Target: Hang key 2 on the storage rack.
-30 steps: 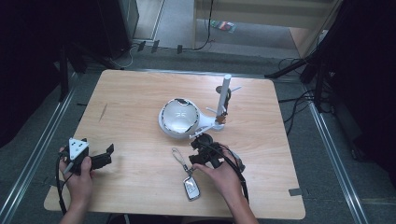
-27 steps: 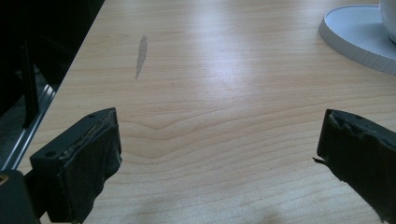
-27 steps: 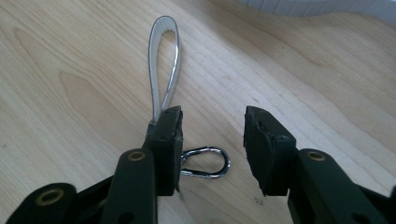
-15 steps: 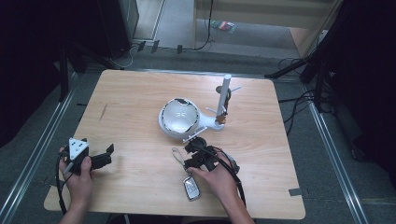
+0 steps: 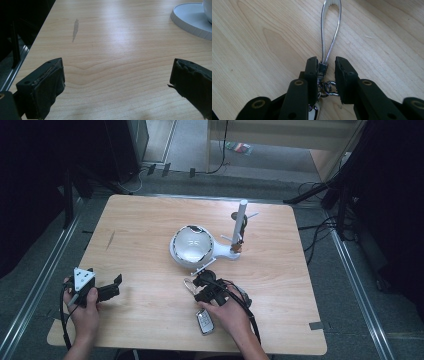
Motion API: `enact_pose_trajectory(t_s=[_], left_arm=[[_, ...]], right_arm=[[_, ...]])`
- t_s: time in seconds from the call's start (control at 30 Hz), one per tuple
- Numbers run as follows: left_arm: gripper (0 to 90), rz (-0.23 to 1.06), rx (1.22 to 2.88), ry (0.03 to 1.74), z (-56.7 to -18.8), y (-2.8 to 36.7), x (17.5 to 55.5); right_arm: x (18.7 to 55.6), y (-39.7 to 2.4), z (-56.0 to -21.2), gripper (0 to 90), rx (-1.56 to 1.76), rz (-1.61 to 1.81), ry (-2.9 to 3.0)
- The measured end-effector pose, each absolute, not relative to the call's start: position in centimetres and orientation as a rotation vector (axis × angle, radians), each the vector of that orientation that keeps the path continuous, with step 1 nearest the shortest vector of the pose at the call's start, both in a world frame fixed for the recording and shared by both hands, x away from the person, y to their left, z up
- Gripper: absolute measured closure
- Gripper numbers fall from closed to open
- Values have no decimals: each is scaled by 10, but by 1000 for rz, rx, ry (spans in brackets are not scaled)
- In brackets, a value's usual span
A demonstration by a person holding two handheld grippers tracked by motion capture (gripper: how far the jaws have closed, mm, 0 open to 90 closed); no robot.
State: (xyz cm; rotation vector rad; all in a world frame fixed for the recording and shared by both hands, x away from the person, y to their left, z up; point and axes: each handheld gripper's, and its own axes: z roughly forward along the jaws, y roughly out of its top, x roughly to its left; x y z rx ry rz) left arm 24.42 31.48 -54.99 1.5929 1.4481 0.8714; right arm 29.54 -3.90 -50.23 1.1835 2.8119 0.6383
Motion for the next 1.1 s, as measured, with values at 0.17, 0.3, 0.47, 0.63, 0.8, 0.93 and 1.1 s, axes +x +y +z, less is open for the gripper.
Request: enact_pose_trajectory(t_s=[0.17,0.3,0.47,0.63,0.8,0.93,1.1], left_arm=[[0,870,1598,1449,-550,315,244],[0,870,1595,1450,-550,315,244],[0,869,1597,1449,-550,315,244],[0,869,1594,1449,-550,315,244],[0,870,1594,1448,-550,315,244],[0,869,1597,1447,-550,315,244],[0,869,1597,1447,-550,315,244]], right_arm=[[294,-35,-507,758,1163,609,2828],[293,-32,-512,798,1155,583,2824],[292,-33,-511,836,1149,577,2800],[290,-36,-508,837,1118,607,2767],[287,-39,-501,838,1093,667,2718],[285,-42,-497,838,1088,700,2699],[283,-43,-492,838,1075,750,2677]])
